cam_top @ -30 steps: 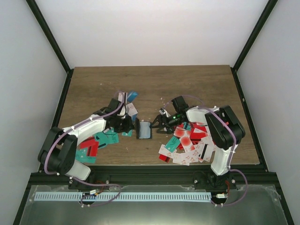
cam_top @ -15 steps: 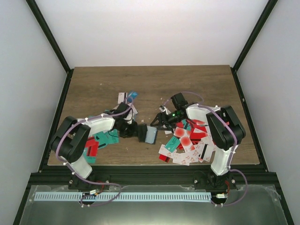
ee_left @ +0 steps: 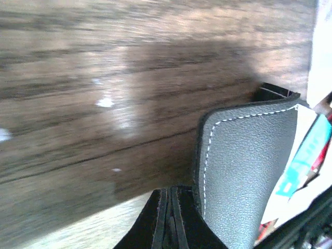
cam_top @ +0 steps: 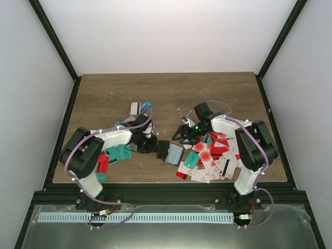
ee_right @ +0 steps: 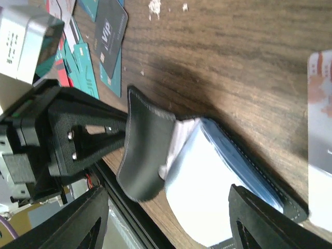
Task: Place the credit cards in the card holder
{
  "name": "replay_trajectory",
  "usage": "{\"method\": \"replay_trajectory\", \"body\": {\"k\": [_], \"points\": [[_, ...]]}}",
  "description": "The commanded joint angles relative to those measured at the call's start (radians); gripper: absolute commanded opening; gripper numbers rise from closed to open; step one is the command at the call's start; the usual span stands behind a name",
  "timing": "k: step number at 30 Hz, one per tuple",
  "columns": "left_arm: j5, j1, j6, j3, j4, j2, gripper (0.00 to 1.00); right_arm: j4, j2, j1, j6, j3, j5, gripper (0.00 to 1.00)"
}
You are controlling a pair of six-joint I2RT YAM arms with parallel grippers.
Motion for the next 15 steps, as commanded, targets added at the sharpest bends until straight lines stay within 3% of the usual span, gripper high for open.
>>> {"method": "replay_trajectory", "body": {"k": [1, 15], "points": [[-0.128, 0.017, 0.019, 0.022, -0.102, 0.006, 0.04, -0.022, -0.041, -0.003, -0.01, -0.024, -0.015, 0.65], [-0.199, 0.019, 0.021, 0.011, -0.16, 0.014, 0.04, 0.034, -0.024, 0.006, 0.037, -0.074, -0.068, 0.65]]}}
